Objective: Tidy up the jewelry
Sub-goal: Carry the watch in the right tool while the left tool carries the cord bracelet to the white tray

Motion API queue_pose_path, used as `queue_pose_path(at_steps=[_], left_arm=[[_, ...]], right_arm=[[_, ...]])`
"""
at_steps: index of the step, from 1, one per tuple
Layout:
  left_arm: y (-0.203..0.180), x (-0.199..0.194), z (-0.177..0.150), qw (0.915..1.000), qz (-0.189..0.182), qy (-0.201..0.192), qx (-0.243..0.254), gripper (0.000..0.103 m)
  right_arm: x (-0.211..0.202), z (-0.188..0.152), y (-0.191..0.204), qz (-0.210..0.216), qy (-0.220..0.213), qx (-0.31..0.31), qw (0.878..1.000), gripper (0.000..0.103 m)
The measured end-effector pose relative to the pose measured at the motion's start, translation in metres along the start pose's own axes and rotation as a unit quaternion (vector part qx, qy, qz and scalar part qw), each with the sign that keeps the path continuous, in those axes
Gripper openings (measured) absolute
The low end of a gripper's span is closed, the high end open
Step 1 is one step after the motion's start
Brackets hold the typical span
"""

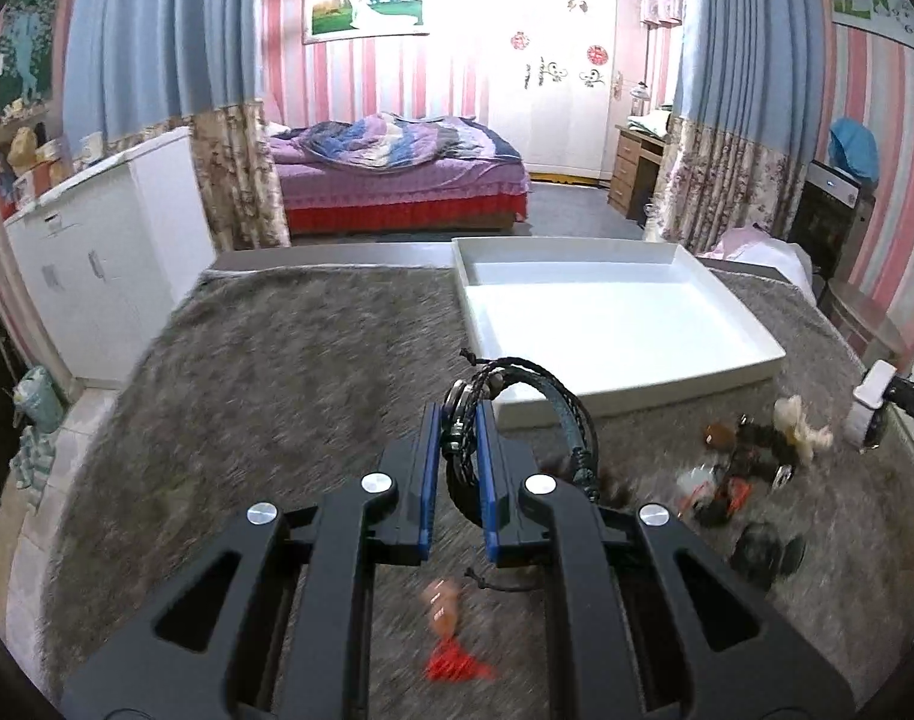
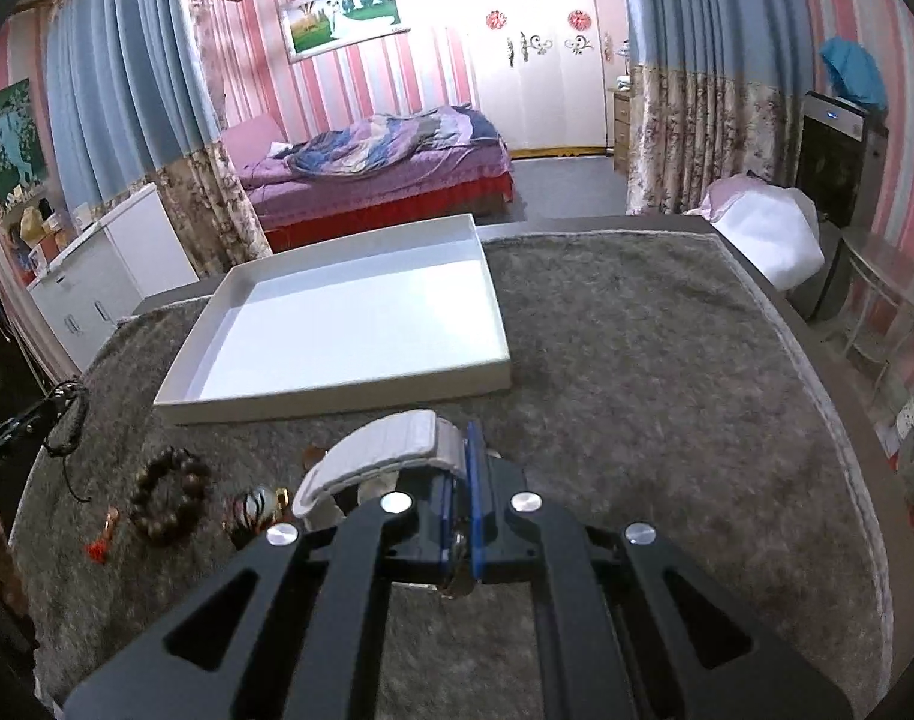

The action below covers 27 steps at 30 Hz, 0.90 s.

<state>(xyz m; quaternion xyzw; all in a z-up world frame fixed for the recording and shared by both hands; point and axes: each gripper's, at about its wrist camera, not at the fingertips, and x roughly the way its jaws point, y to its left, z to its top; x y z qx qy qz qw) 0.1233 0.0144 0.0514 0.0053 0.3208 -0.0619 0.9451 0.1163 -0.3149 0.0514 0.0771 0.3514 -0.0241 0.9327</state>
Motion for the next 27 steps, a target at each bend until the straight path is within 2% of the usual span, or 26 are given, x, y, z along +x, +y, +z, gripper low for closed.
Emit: queue_pose_path(at_steps=[6, 10, 13, 17, 21, 27], left_arm=[[-0.018, 0.025, 0.028, 0.9998, -0.018, 0.004, -0.005, 0.01], [-0.032, 0.059, 0.041, 0.9992, -0.026, 0.029, -0.01, 0.01], [-0.039, 0.088, 0.047, 0.9978, -0.033, 0.054, -0.021, 0.01], [-0.046, 0.119, 0.049, 0.9969, -0.02, 0.074, -0.018, 0.01], [-0.041, 0.146, 0.042, 0.9936, -0.014, 0.106, -0.035, 0.01], [-0.04, 0.168, 0.034, 0.9922, 0.018, 0.122, -0.019, 0.01]], right_arm=[[0.022, 0.037, 0.007, 0.018, 0.012, 0.01, 1.0, 0.004], [0.05, 0.062, 0.009, 0.037, 0.035, 0.032, 0.998, 0.004], [0.077, 0.076, 0.014, 0.036, 0.059, 0.036, 0.997, 0.004], [0.115, 0.09, 0.014, 0.024, 0.096, 0.046, 0.994, 0.004], [0.147, 0.09, 0.008, 0.007, 0.139, 0.054, 0.989, 0.004], [0.172, 0.083, 0.004, -0.028, 0.166, 0.04, 0.985, 0.004]])
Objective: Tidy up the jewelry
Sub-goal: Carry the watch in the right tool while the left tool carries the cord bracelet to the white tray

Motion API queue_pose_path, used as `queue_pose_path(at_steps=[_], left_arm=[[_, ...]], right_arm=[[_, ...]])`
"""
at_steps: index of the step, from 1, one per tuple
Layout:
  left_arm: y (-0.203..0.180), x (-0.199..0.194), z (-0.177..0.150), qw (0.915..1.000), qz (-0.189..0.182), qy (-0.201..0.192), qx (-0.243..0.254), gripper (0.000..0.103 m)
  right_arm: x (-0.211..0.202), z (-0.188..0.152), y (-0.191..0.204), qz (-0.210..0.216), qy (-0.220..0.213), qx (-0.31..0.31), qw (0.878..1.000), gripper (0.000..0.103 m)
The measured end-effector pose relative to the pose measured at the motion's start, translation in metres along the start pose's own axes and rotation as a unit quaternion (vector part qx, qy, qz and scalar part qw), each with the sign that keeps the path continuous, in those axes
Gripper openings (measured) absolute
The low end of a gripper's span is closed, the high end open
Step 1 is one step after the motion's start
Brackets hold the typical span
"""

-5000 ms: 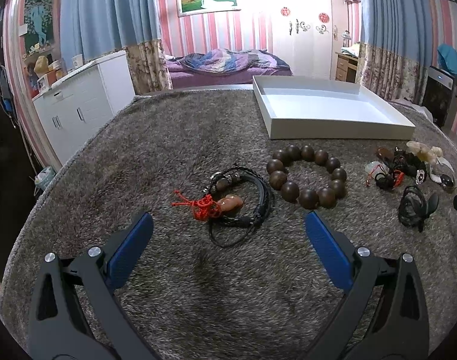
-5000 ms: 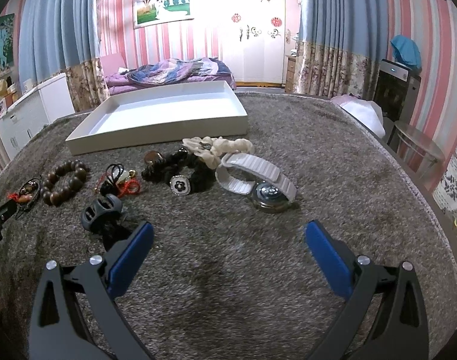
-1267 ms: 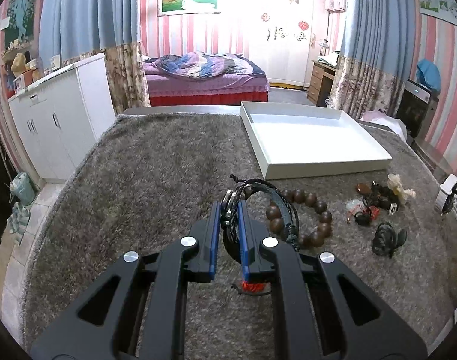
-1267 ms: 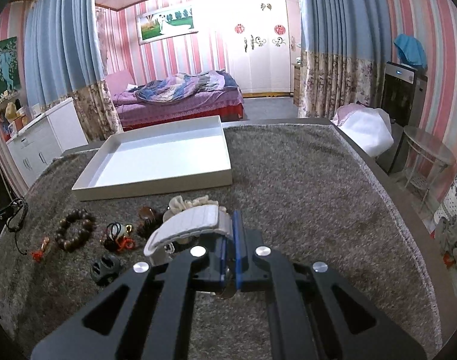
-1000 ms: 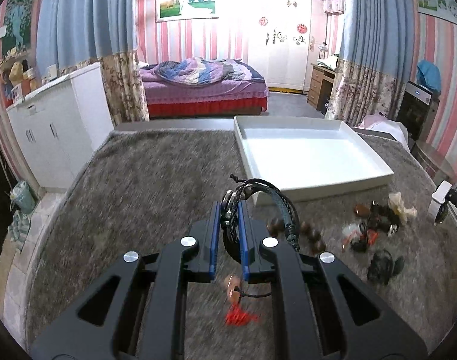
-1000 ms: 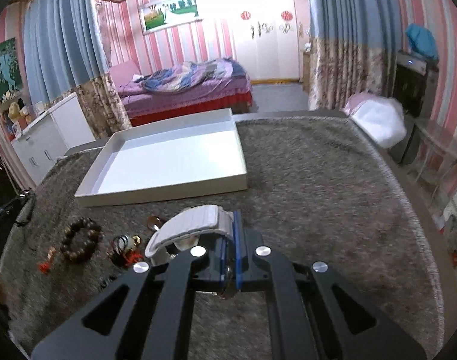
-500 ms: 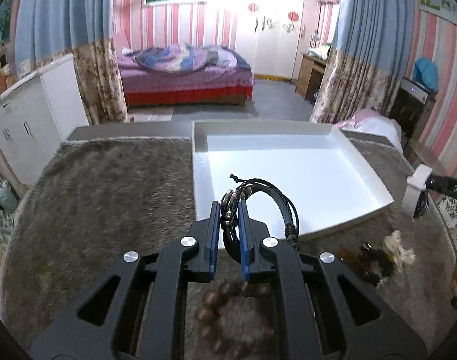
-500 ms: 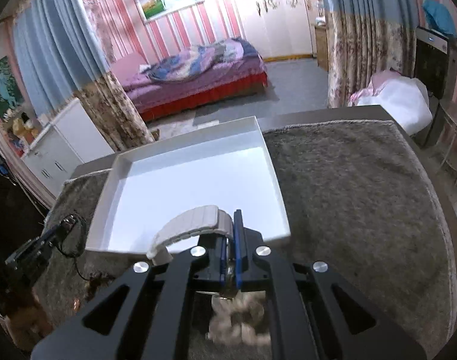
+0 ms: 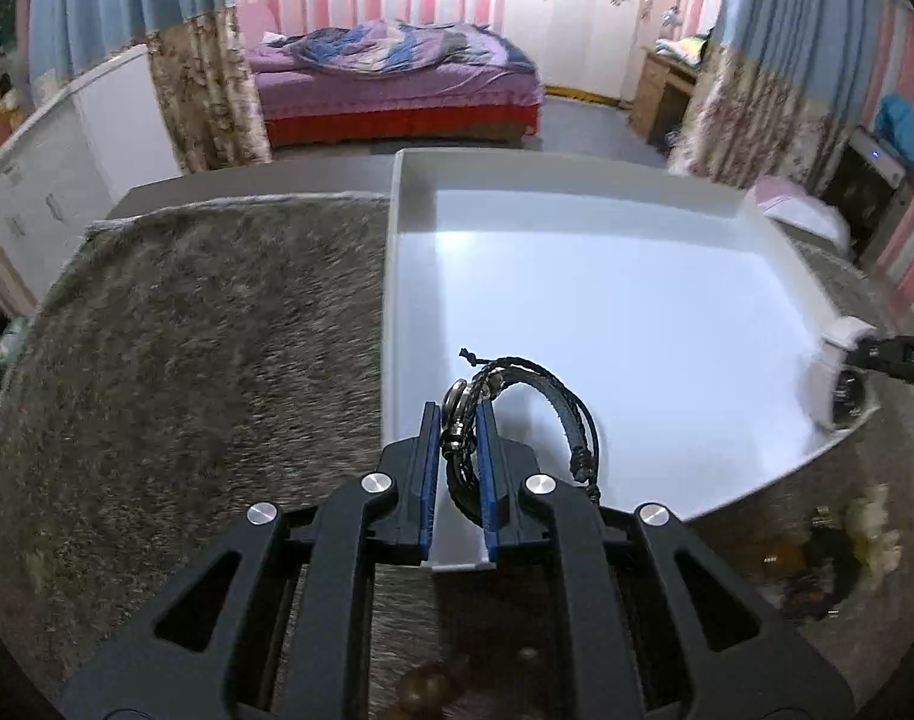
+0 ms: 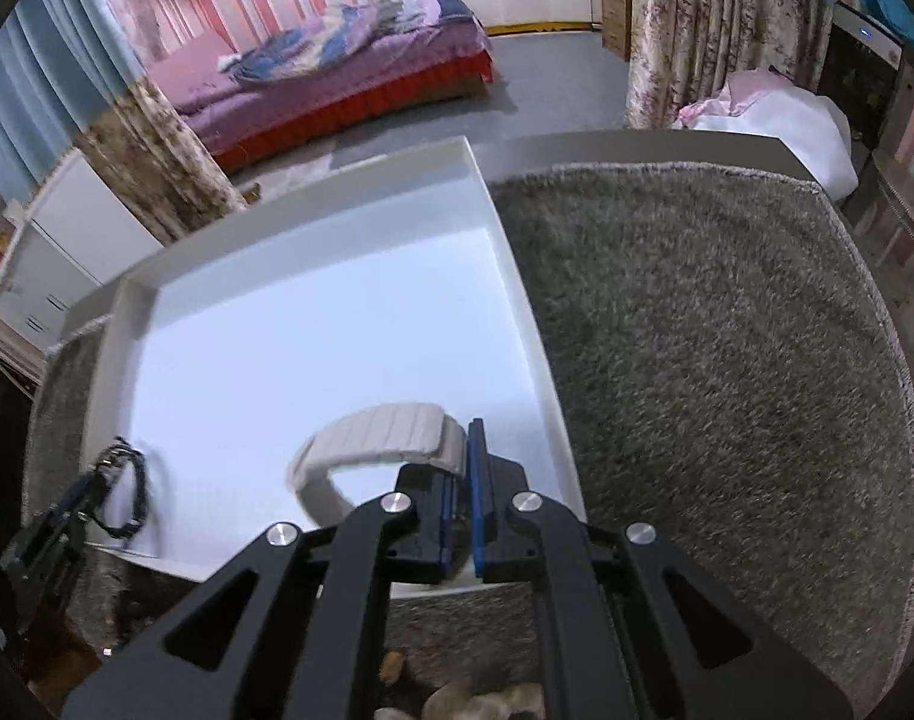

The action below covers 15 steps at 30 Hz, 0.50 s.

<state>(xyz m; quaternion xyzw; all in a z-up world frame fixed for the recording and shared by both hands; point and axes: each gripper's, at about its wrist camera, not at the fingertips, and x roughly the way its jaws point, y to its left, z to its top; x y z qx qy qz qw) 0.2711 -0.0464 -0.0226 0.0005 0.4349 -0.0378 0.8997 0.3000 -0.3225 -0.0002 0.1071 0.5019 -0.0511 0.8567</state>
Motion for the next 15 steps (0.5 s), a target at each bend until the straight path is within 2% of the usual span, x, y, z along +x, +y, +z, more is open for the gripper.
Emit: queue_pose_path(at_steps=[7, 15], left_arm=[[0.003, 0.003, 0.004, 0.9991, 0.037, -0.006, 0.02, 0.012], [0.015, 0.001, 0.006, 0.9985, 0.048, -0.01, 0.025, 0.014]], right_arm=[[0.003, -0.011, 0.004, -0.041, 0.005, -0.029, 0.999, 0.004], [0.002, -0.024, 0.011, -0.028, 0.015, -0.044, 0.999, 0.003]])
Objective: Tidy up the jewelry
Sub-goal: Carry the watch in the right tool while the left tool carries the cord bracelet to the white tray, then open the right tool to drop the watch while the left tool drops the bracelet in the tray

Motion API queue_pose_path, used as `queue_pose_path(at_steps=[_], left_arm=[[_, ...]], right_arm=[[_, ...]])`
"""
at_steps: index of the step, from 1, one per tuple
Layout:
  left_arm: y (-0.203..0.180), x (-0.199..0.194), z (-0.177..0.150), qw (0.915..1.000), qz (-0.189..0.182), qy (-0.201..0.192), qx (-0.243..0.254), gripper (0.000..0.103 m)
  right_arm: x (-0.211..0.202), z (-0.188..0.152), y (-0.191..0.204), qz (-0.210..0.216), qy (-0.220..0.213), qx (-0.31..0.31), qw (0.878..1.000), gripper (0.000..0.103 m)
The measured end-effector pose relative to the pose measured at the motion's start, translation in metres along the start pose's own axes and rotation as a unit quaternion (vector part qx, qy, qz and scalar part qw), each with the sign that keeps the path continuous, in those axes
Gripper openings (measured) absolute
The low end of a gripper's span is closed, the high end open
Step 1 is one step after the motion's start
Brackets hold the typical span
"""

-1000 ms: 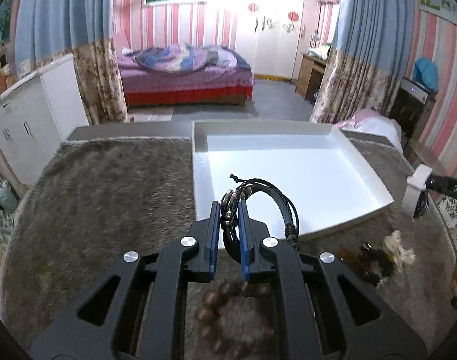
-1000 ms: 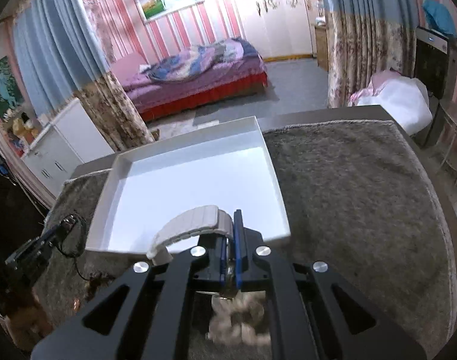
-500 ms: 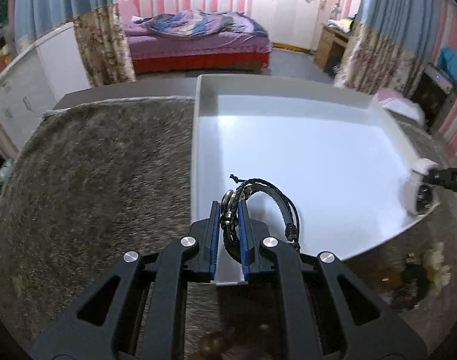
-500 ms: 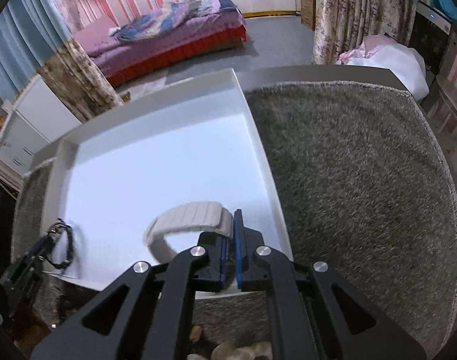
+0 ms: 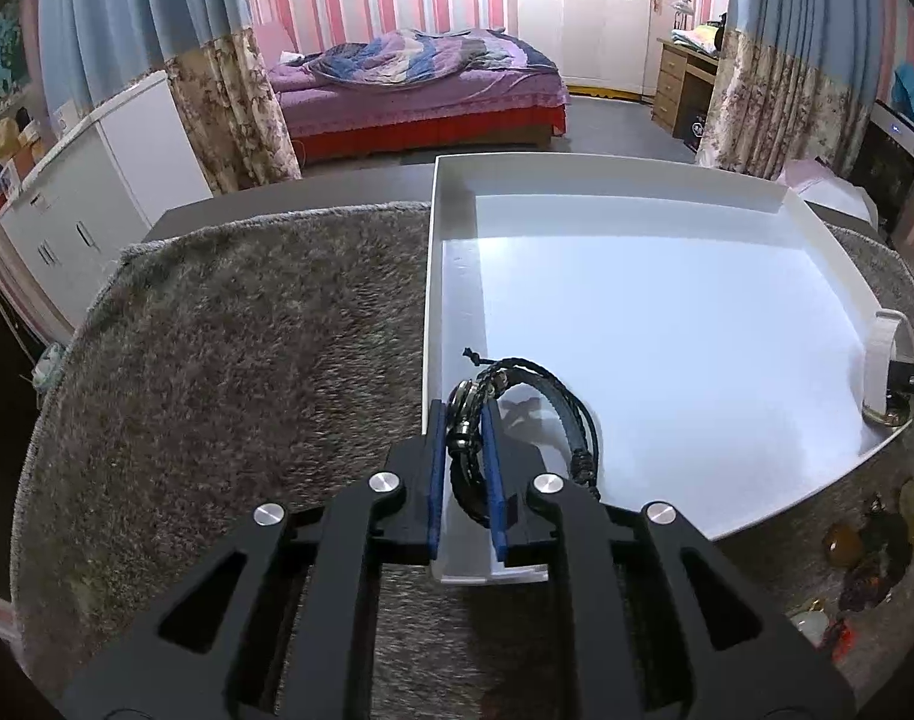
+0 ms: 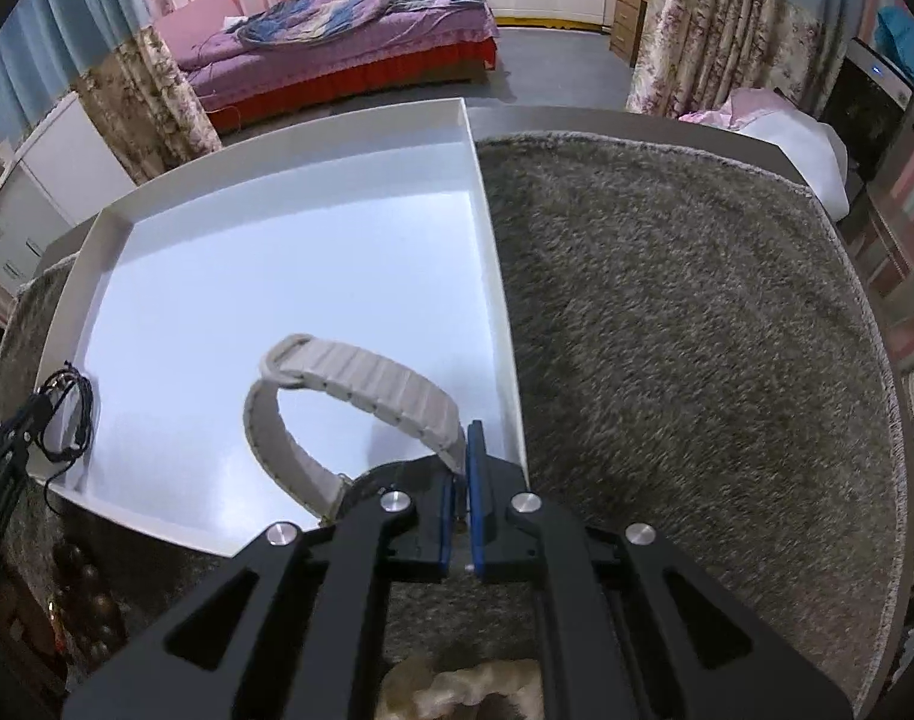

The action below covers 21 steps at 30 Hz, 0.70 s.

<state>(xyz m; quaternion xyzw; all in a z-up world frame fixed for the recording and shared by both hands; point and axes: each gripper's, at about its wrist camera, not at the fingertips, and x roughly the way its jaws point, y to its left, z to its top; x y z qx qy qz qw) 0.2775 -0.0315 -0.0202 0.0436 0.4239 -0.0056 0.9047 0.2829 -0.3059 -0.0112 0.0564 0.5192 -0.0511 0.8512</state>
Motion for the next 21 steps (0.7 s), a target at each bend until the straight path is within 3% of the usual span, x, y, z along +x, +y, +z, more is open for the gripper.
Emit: queue_pose_path(at_steps=[5, 16, 19, 21], left_arm=[[0.006, 0.007, 0.01, 0.9999, 0.007, 0.002, -0.01, 0.014], [0.005, 0.005, 0.0, 0.9999, 0.002, -0.014, -0.004, 0.016], [0.005, 0.001, -0.004, 0.9997, -0.016, -0.014, -0.01, 0.028], [0.004, -0.001, -0.004, 0.9991, -0.038, -0.015, -0.014, 0.045]], right_arm=[[-0.002, -0.008, 0.022, 0.0, -0.004, -0.017, 1.0, 0.004], [0.0, -0.007, 0.021, -0.012, -0.01, -0.021, 1.0, 0.005], [0.003, -0.007, 0.022, -0.006, -0.008, -0.012, 1.0, 0.006], [0.003, -0.006, 0.021, 0.007, -0.004, -0.007, 1.0, 0.012]])
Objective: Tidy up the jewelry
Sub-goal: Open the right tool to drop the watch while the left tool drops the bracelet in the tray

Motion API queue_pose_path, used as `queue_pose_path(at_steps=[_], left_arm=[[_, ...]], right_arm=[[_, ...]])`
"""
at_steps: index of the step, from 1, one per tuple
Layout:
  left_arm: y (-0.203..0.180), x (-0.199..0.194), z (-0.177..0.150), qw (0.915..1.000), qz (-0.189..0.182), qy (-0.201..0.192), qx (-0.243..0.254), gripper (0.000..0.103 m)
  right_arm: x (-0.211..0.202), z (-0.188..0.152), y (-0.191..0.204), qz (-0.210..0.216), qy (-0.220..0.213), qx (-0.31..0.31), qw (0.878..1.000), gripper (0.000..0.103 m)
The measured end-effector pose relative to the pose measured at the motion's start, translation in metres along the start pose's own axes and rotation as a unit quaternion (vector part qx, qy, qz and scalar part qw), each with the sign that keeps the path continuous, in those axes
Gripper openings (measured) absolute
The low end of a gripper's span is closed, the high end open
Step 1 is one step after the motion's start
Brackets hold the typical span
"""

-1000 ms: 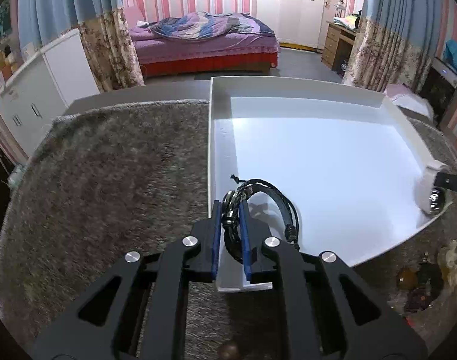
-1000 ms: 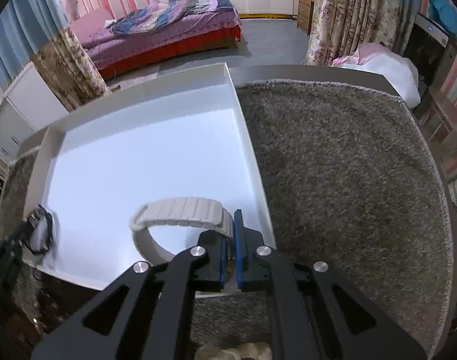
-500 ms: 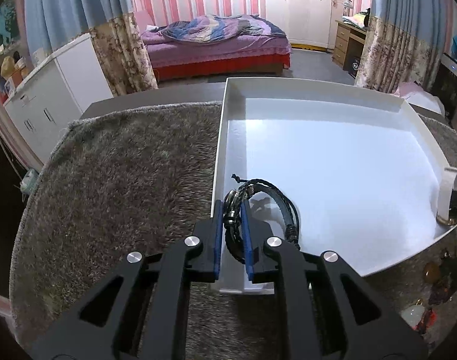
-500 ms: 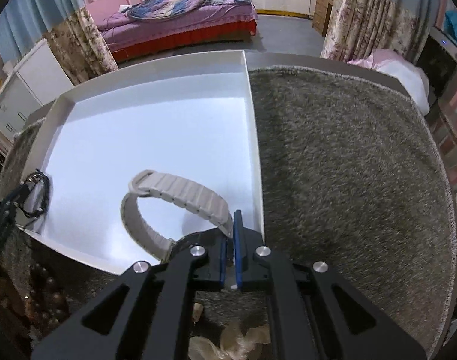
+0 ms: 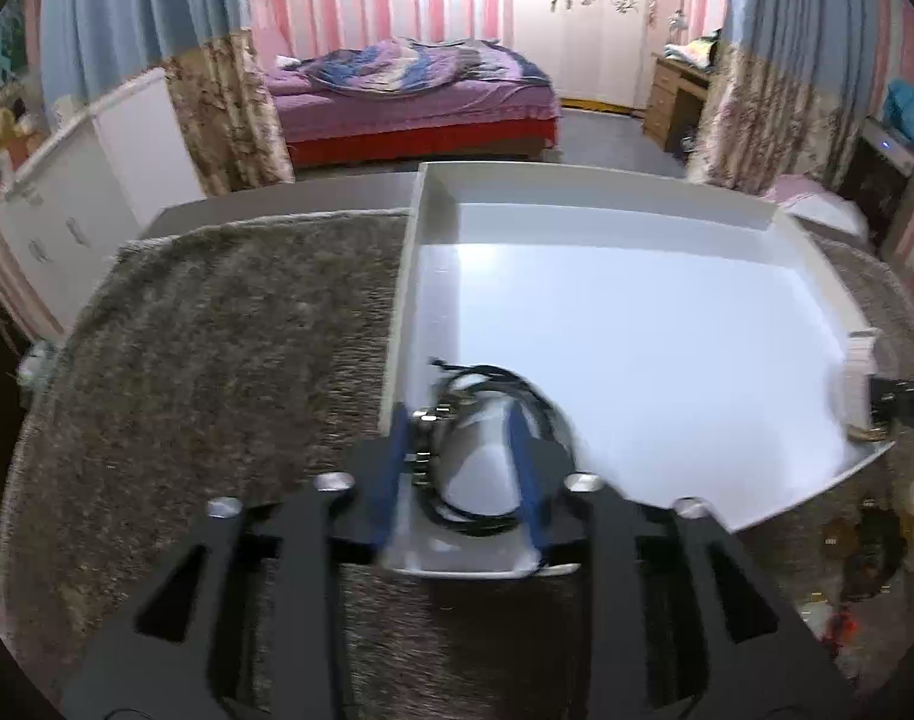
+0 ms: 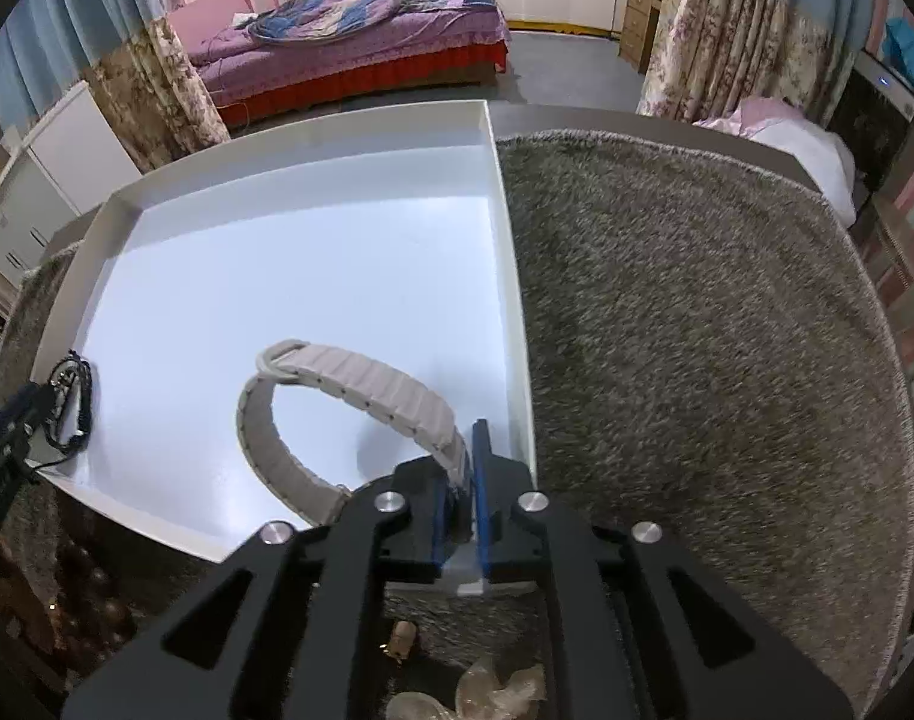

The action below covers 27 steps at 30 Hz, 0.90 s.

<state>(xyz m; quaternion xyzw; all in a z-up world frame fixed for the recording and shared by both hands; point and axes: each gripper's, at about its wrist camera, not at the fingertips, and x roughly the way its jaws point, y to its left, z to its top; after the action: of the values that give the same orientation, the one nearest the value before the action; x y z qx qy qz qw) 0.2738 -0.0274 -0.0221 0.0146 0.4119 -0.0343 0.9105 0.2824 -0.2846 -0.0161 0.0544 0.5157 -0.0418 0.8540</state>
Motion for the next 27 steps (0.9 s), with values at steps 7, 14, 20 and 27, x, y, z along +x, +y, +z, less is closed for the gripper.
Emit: queue_pose_path(at_steps=[7, 14, 20, 27], left_arm=[[-0.005, -0.011, 0.005, 0.9998, -0.014, -0.013, -0.009, 0.048], [0.0, -0.051, 0.001, 0.9989, -0.02, -0.042, -0.008, 0.062], [0.039, -0.091, -0.025, 0.9981, 0.003, -0.052, -0.033, 0.073], [0.077, -0.133, -0.108, 0.9963, 0.025, -0.063, -0.052, 0.079]], right_arm=[[-0.018, 0.006, 0.008, 0.017, -0.017, -0.006, 1.0, 0.042], [-0.054, -0.009, -0.003, 0.034, -0.059, -0.004, 0.998, 0.042], [-0.104, -0.057, -0.033, 0.036, -0.129, 0.0, 0.991, 0.05], [-0.131, -0.142, -0.048, 0.034, -0.157, -0.004, 0.987, 0.05]])
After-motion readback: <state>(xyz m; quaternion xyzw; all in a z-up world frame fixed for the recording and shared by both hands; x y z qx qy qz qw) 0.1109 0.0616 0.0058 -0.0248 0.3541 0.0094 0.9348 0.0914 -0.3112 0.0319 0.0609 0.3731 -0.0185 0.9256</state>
